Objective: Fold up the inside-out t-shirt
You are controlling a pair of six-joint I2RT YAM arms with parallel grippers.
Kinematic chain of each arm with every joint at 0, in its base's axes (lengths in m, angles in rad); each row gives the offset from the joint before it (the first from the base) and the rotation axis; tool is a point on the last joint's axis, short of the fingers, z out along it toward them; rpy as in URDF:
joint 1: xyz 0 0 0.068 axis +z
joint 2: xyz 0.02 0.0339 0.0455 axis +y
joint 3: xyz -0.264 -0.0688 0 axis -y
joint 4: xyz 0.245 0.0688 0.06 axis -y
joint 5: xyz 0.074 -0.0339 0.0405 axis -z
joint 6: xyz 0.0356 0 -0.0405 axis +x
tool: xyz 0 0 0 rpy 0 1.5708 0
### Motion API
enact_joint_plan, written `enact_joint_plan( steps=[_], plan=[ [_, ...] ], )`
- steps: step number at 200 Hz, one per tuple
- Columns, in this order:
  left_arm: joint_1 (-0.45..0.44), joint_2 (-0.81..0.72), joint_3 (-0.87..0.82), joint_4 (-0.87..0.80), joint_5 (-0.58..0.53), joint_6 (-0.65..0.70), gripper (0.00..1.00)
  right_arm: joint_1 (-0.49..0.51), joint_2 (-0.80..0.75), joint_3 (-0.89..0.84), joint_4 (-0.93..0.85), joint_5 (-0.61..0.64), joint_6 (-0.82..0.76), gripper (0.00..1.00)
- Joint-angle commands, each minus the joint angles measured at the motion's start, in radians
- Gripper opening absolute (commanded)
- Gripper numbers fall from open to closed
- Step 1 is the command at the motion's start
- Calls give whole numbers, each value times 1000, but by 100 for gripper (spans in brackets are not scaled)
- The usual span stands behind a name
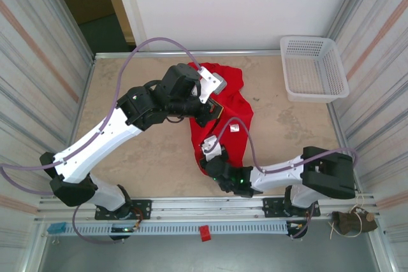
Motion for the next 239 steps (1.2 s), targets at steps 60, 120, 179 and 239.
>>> enact_joint_plan(
  steps=[60, 120, 179, 239],
  plan=[
    [1, -72, -14, 8, 38, 5, 0, -273, -33, -27, -76, -180, 171, 0],
    [1, -104, 6, 25, 67, 13, 0, -391, -44, -30, -91, -301, 248, 0],
    [1, -62, 79, 49, 114, 6, 0, -418, 160, 193, -162, -333, 321, 0],
    [0, -74, 135, 54, 131, -4, 0, -493, 354, 411, -307, -315, 448, 35]
  ],
)
